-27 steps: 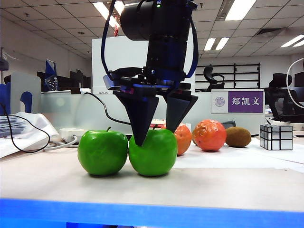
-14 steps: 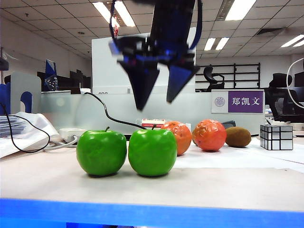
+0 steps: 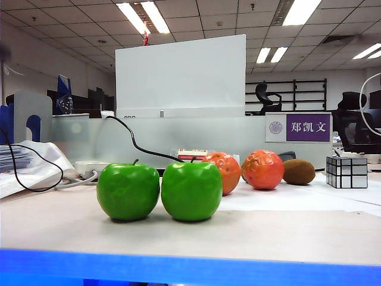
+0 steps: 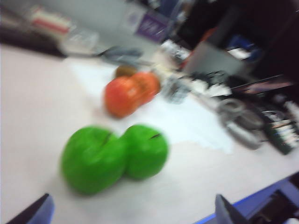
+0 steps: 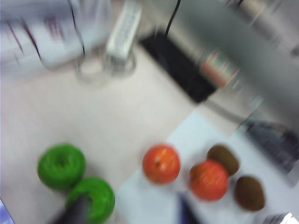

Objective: Put the same fruits together.

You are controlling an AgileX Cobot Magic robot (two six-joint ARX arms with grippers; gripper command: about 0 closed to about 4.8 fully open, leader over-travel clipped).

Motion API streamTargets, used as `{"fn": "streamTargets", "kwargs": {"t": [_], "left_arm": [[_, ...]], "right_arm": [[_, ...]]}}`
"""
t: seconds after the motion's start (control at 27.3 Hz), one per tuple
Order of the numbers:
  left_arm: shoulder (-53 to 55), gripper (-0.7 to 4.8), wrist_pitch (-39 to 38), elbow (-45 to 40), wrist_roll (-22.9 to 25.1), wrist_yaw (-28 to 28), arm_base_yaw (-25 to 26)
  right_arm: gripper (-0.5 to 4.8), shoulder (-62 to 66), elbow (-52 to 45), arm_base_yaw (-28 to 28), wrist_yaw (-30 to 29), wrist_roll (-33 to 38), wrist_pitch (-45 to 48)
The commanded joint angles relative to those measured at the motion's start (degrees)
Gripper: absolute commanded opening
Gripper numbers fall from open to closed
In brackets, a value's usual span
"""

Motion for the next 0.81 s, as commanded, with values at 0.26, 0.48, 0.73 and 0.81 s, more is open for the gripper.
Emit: {"fn": "streamTargets", "kwargs": {"t": [0.26, 0.48, 0.73, 0.81], "left_arm": [[-0.1, -0.04, 4.6, 13.3, 5.4, 0.7, 0.3], [-0.1, -0.04, -11.3, 28.1, 20.3, -20.0, 0.4], [0.0, -0.04, -26.5, 29.8, 20.4, -28.3, 0.5], [-0.1, -0.04, -26.2, 29.1, 19.2, -28.0, 0.6]], "right_arm": [[-0.01, -22.6, 0.1, 0.1, 0.4, -2.9, 4.0], [-0.01, -43.4, -5.0, 0.1, 1.2, -7.2, 2.3], [-0.01, -71.9, -30.5, 0.6, 13.7, 3.6, 1.3], [-0.01, -70.2, -32.2, 2.0, 14.8, 2.5, 0.2]]}}
